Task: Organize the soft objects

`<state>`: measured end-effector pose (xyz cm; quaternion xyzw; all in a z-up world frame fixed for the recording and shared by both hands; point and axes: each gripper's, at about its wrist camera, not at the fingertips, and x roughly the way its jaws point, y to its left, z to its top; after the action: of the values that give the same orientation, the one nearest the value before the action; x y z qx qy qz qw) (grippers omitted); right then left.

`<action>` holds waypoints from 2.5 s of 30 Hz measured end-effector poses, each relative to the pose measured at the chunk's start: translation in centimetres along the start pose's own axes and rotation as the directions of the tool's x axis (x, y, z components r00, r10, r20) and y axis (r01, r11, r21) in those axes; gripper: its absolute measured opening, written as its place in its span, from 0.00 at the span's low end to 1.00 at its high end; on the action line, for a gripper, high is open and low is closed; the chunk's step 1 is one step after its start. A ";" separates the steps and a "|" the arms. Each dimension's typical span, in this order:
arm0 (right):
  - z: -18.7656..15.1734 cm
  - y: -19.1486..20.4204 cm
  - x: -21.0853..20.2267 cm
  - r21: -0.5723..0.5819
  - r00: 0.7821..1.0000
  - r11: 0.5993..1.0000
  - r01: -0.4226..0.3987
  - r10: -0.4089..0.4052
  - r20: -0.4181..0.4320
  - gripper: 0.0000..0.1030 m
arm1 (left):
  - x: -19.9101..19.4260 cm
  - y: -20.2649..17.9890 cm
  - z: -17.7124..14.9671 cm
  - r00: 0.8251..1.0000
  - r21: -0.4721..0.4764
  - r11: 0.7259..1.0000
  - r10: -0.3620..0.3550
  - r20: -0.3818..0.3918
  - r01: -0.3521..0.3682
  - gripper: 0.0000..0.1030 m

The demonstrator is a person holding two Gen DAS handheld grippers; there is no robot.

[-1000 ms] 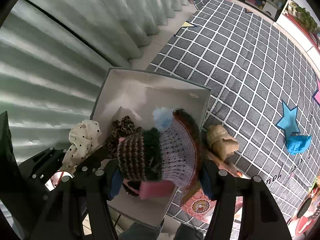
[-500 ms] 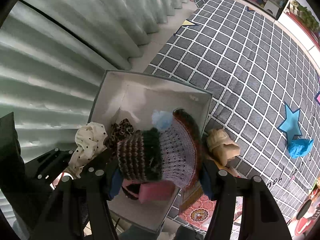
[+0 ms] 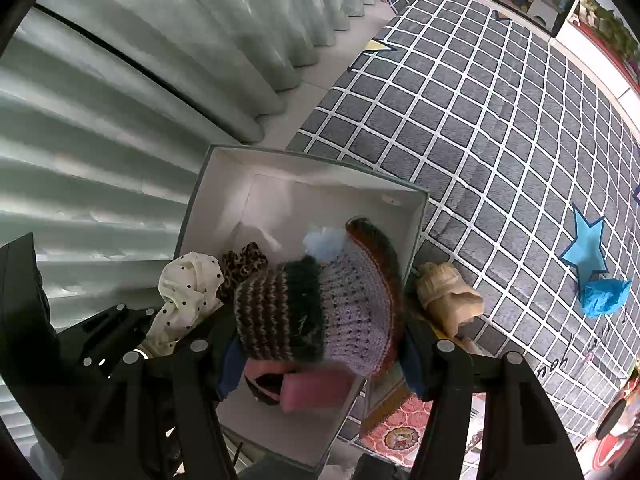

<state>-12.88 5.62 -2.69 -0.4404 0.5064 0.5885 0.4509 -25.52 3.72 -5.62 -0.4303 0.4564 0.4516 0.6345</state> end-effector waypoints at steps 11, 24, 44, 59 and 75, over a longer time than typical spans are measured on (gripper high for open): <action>0.5 0.3 0.9 0.009 1.000 1.000 -0.025 0.025 -0.011 0.63 | 0.5 0.0 -0.1 1.000 0.000 1.000 -0.011 -0.014 0.011 0.26; 0.7 -0.2 1.3 0.028 0.998 0.997 -0.066 0.066 -0.010 0.68 | 0.2 -0.8 0.3 1.000 0.014 1.000 -0.005 -0.014 0.005 0.76; -0.3 -12.6 -2.7 0.304 0.998 0.952 -0.032 0.015 0.059 0.99 | 0.1 -2.7 0.3 0.991 0.003 0.991 -0.130 -0.009 0.130 1.00; -0.6 -18.7 10.4 0.456 0.920 0.864 -0.215 0.336 -0.203 0.99 | 0.6 -6.0 -0.5 0.991 0.037 0.996 -0.077 -0.108 0.081 1.00; -1.0 -24.5 9.7 0.500 0.941 0.838 -0.218 0.316 -0.118 0.28 | 0.2 -13.4 1.5 0.987 0.101 0.989 -0.091 -0.132 0.105 1.00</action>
<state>9.07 7.40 -17.15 -0.2952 0.7347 0.4556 0.4068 -12.25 2.22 -3.73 -0.4454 0.4976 0.3664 0.6478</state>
